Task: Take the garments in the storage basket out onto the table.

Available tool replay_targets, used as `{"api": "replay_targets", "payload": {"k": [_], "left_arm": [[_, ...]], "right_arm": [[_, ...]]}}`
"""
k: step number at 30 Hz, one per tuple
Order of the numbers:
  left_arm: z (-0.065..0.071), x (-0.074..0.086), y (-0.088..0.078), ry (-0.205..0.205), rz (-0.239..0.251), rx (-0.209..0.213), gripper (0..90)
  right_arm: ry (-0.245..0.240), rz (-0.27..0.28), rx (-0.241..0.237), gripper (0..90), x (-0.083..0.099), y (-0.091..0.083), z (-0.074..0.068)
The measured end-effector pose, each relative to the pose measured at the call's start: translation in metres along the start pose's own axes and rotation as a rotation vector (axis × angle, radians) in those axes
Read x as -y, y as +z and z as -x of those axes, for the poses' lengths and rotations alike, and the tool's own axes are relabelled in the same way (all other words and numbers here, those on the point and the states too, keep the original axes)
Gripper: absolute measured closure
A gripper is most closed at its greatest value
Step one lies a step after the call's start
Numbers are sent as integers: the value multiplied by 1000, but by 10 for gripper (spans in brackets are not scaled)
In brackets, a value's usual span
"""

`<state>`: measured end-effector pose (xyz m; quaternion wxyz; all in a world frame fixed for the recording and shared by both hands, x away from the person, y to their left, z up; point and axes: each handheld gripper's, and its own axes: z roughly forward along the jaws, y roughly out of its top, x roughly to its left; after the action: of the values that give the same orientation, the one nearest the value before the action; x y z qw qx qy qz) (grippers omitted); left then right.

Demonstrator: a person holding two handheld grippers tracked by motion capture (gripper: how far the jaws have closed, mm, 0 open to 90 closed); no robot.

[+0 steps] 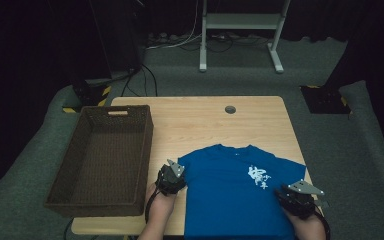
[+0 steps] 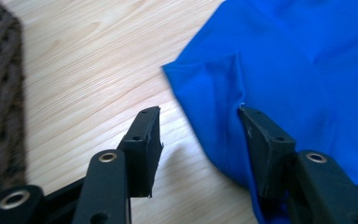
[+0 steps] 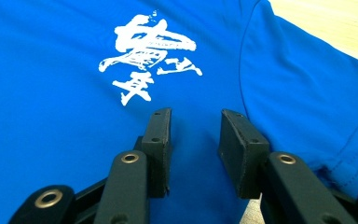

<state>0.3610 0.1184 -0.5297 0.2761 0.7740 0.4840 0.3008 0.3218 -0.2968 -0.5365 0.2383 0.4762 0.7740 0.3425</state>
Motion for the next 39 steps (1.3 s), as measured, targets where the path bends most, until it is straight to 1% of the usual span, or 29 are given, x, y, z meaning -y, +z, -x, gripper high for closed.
{"api": "replay_targets", "payload": {"k": [3, 6, 7, 8, 9, 10, 11, 13, 14, 15, 17, 19, 22, 27, 29, 33, 35, 36, 39], "left_arm": [[-2, -1, -8, -12, 30, 8, 500], [4, -8, -19, -23, 96, 54, 504], [8, -11, -22, -25, 115, 78, 506], [12, -14, -25, -31, 134, 116, 506], [18, -16, -27, -36, 149, 165, 506], [24, -19, -27, -33, 151, 213, 503], [31, -21, -26, -23, 138, 250, 488], [43, -24, -18, -18, 85, 310, 414], [47, -24, -13, -14, 53, 320, 351], [50, -24, -9, -6, 33, 312, 301], [52, -24, -1, -2, 1, 301, 283], [51, -23, 6, -16, -34, 299, 269], [45, -22, 11, -34, -56, 280, 263], [30, -16, 12, -77, -56, 254, 241], [24, -13, 12, -108, -48, 239, 237], [12, -6, 10, -150, -38, 213, 233], [8, -3, 8, -162, -34, 201, 233], [6, -2, 7, -157, -35, 193, 232], [4, 3, 2, -162, -23, 181, 234]], "right_arm": [[0, 0, 0, 641, 0, 0, 0], [-2, 1, 1, 642, 0, 0, 0], [-2, 1, 1, 642, 0, 0, 0], [-1, 1, 1, 642, 0, 0, 0], [0, 1, 1, 642, 0, 0, 0], [0, 1, 1, 642, 0, 0, 0], [0, 1, 1, 642, 0, 0, 0], [1, 2, 0, 642, 0, 0, 0], [1, 2, -1, 642, 0, 0, 0], [3, 2, -2, 642, 0, 0, 0], [2, 3, -2, 642, 0, 0, 0], [2, 4, -4, 642, 0, 0, 0], [5, 5, -7, 642, 1, 0, 1], [3, 5, -8, 642, 1, 0, 1], [4, 5, -8, 641, 1, 0, 1], [3, 6, -7, 641, 1, 0, 1], [3, 6, -7, 642, 1, 0, 1], [3, 7, -7, 641, 1, 0, 1], [3, 7, -7, 641, 1, 0, 1]]}}
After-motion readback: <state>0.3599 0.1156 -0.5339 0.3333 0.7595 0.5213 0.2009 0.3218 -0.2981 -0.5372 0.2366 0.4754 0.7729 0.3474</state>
